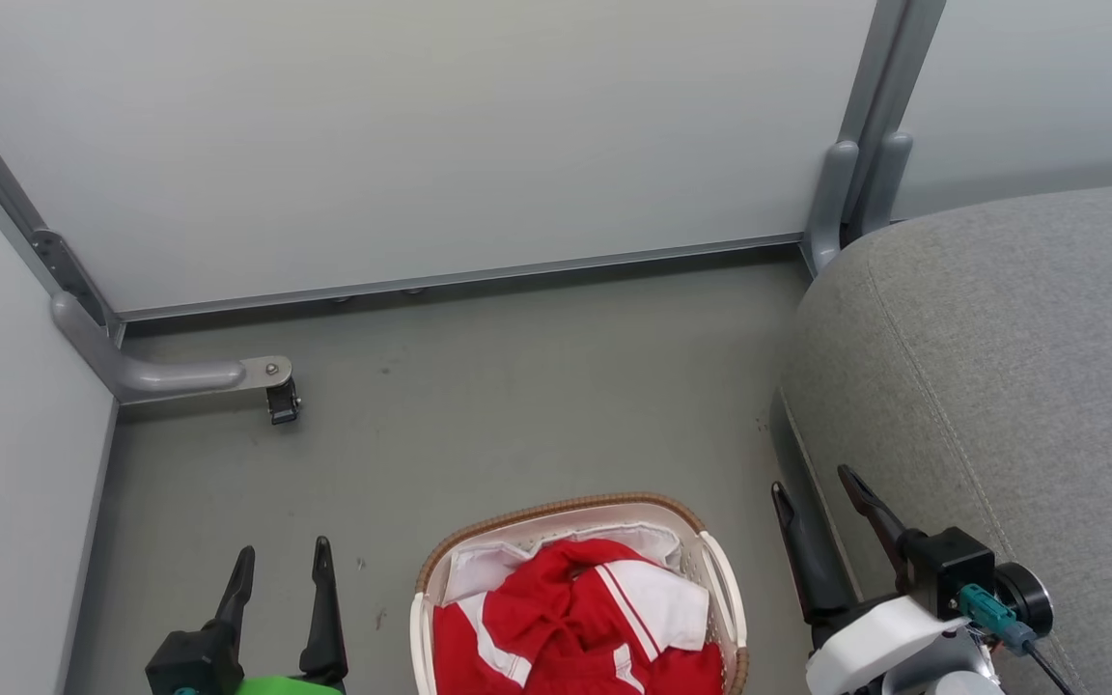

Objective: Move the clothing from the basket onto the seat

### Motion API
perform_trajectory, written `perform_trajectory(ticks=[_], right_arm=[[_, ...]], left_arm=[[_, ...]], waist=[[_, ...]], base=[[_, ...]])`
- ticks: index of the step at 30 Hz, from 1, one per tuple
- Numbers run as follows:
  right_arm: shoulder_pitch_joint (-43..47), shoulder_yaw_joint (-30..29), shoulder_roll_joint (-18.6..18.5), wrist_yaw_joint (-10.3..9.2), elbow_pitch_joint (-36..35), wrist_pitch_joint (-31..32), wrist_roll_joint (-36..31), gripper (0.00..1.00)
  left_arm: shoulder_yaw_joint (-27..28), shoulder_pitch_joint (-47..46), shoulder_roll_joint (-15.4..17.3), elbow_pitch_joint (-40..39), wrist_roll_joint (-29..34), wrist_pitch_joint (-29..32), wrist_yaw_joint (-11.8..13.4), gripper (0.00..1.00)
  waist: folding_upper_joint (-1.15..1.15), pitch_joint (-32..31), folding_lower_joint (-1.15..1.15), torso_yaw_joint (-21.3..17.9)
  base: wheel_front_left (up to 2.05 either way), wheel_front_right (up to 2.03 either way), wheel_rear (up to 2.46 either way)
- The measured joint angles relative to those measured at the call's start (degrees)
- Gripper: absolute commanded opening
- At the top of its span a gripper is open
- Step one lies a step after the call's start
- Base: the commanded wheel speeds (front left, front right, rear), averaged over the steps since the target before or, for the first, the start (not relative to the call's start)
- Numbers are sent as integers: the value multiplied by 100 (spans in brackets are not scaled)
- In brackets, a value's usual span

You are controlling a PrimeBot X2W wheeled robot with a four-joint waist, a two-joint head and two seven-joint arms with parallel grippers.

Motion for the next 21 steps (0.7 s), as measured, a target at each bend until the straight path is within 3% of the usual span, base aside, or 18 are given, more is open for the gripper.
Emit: perform_trajectory(ticks=[21], right_arm=[[0, 52, -4, 0, -16, -82, -301, 100]], left_arm=[[-54, 14, 3, 36, 293, -82, 16, 100]], waist=[[0, 33, 0, 8]], base=[[0, 0, 0]])
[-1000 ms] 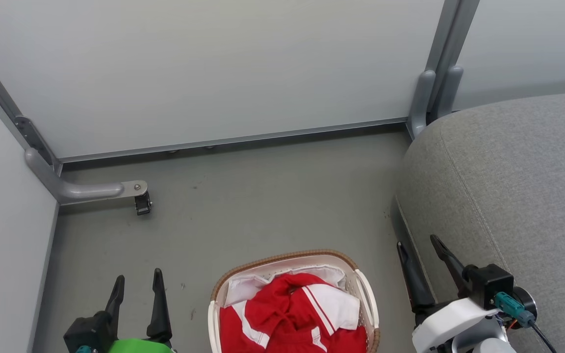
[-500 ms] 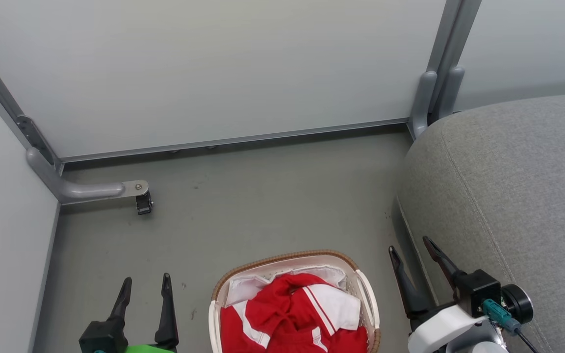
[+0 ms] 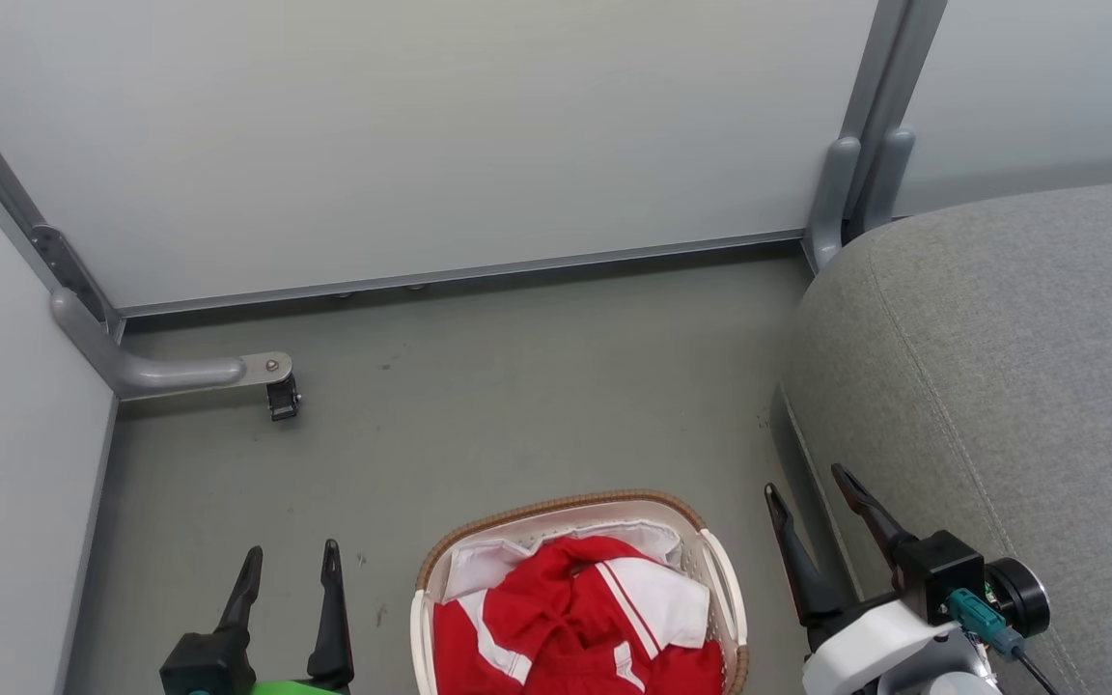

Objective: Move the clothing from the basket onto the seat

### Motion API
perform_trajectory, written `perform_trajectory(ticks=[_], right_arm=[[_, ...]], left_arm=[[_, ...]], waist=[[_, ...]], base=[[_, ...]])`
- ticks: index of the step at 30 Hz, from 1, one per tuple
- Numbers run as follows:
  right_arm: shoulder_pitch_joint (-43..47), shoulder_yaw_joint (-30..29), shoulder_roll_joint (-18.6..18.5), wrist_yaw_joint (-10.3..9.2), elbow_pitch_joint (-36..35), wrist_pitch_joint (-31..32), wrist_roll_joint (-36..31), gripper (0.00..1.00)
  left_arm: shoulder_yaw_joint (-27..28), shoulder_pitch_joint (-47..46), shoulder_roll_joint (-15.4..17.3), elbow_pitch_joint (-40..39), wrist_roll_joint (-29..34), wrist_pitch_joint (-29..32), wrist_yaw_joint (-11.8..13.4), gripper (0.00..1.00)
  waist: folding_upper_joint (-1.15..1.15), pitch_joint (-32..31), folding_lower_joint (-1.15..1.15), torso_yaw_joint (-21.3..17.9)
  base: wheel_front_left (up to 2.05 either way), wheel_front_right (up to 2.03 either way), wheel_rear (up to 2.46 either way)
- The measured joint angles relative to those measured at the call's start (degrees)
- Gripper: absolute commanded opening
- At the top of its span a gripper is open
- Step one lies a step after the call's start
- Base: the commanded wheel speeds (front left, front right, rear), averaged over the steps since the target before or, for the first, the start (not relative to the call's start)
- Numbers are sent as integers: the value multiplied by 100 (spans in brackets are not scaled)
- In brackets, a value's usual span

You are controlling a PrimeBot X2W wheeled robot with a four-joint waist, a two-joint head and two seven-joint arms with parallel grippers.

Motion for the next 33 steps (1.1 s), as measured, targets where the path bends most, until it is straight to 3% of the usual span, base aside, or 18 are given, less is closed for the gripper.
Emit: perform_trajectory(ticks=[13, 21, 33], right_arm=[[-5, -41, 0, 0, -46, 0, -7, 100], [-306, -376, 0, 1, -238, -1, -78, 100], [-1220, -1174, -4, 3, -750, -9, -100, 100]], left_arm=[[-107, -19, 1, 16, -4, 0, 7, 100], [-409, -571, 4, 282, 422, -5, -170, 100], [-1308, -2432, 14, 2232, 991, -12, -432, 100]], waist=[[0, 105, 0, 5], [0, 482, 0, -13], [0, 1678, 0, -136]], base=[[0, 0, 0], [0, 0, 0], [0, 0, 0]])
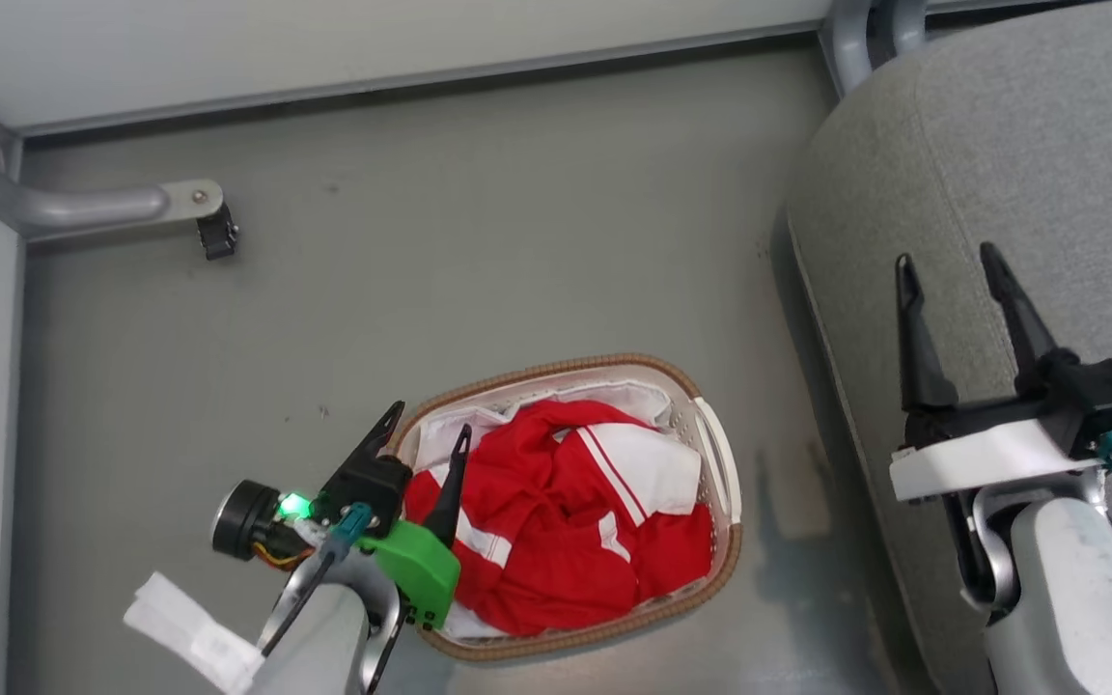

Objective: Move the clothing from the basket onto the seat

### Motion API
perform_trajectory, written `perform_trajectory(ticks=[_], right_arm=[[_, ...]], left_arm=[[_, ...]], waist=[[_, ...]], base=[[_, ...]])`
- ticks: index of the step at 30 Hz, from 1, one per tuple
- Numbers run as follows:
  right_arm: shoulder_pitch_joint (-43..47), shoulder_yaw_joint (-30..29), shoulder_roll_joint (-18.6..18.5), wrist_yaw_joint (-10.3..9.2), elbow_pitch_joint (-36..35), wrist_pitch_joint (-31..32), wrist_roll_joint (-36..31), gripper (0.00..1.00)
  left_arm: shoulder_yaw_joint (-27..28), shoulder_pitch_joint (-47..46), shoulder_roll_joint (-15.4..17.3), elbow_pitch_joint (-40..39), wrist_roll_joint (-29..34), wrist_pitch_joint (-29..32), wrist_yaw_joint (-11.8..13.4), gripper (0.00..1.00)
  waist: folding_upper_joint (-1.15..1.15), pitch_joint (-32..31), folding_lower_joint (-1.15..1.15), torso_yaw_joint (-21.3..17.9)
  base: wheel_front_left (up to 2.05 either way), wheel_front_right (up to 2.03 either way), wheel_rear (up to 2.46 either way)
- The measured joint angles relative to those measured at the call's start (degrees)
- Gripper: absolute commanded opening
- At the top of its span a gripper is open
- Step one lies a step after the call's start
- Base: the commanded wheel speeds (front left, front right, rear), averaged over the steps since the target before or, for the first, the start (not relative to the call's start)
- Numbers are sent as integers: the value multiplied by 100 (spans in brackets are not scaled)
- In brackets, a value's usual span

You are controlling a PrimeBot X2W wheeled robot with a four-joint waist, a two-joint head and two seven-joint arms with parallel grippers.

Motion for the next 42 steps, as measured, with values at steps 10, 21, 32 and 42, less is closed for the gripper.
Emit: perform_trajectory(ticks=[10, 21, 32, 42], right_arm=[[-642, -255, -2, 0, -370, 0, 187, 100], [-973, -178, -3, 0, -542, 0, 437, 100], [-1135, -183, -3, 0, -597, 0, 536, 100], [-1193, -98, -3, 0, -444, 0, 592, 100]], left_arm=[[-878, -1311, -3, 2253, 409, 113, -65, 100], [-1747, -2148, -13, 3130, 304, 426, -73, 100], [-1949, -2426, -14, 3519, -97, 1005, 467, 100], [-1929, -2401, -12, 3683, -399, 1017, 608, 0]], waist=[[0, 1228, 0, -194], [0, 2342, 1, -507], [0, 2940, 1, -788], [0, 2853, 0, -835]], base=[[0, 0, 0], [0, 0, 0], [0, 0, 0], [0, 0, 0]])
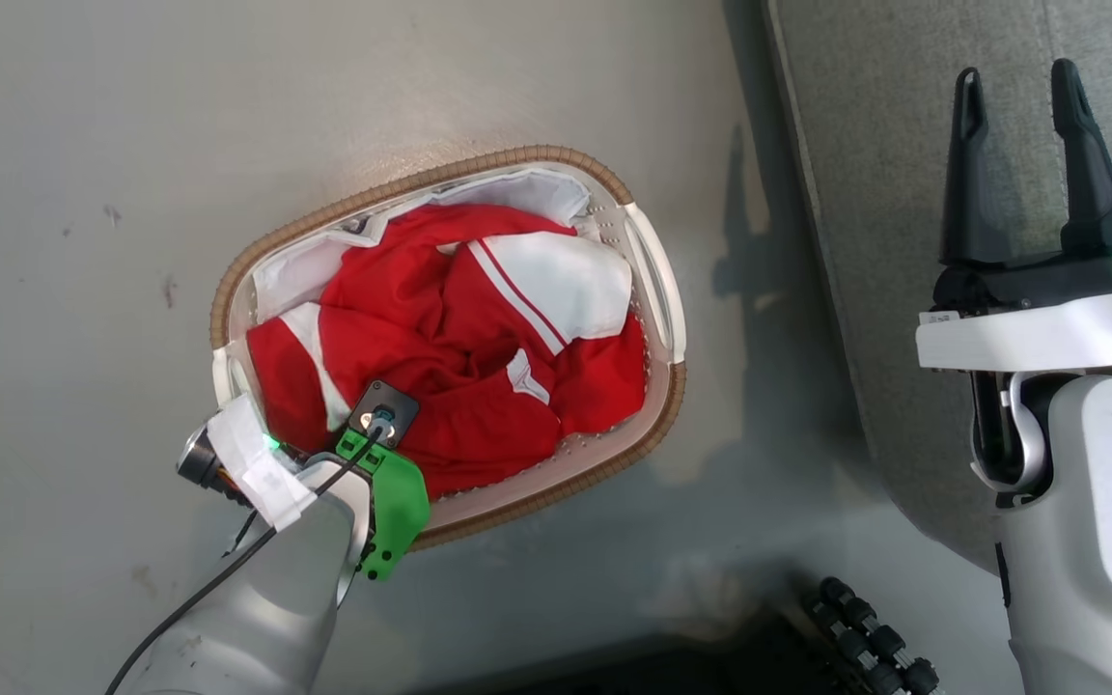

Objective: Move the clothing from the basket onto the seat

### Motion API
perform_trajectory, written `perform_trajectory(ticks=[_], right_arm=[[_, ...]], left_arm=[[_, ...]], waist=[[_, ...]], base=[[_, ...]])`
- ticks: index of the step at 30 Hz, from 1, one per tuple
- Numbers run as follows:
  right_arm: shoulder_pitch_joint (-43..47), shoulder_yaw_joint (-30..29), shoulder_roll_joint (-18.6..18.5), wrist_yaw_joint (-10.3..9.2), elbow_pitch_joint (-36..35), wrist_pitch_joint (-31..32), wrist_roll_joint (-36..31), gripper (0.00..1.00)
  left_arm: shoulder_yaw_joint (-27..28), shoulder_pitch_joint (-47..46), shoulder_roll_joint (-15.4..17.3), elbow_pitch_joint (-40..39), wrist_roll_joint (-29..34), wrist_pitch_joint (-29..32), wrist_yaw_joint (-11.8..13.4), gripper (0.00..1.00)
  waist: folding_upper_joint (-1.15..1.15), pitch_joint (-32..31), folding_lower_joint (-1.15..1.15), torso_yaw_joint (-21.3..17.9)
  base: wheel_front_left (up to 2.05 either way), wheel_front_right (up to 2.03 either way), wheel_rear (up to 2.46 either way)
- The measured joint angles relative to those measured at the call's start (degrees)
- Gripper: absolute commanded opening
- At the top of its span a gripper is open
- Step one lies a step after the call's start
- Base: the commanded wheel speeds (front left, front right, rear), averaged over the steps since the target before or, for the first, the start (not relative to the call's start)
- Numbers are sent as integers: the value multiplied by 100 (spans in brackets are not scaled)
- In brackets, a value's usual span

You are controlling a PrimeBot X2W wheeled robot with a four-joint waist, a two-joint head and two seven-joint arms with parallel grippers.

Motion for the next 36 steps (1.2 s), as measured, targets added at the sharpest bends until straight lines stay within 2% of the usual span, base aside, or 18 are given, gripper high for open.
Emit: perform_trajectory(ticks=[13, 23, 29, 36], right_arm=[[354, 120, 1, 0, 263, 0, -22, 100], [799, 94, 2, 0, 450, 0, -171, 100], [1076, 81, 2, 0, 558, 0, -240, 100], [1356, 111, 3, 0, 654, 0, -278, 100]], left_arm=[[-10, 448, 1, 11, -425, -595, 8, 0], [-23, 928, 3, -397, -712, -975, 33, 0], [86, 1137, 86, -1045, -789, -999, 116, 0], [327, 1448, 469, -2104, -849, -1006, 248, 0]], waist=[[0, -847, -1, 15], [0, -1739, -1, 116], [0, -2304, -1, 211], [0, -2941, -1, 307]], base=[[0, 0, 0], [0, 0, 0], [0, 0, 0], [0, 0, 0]])
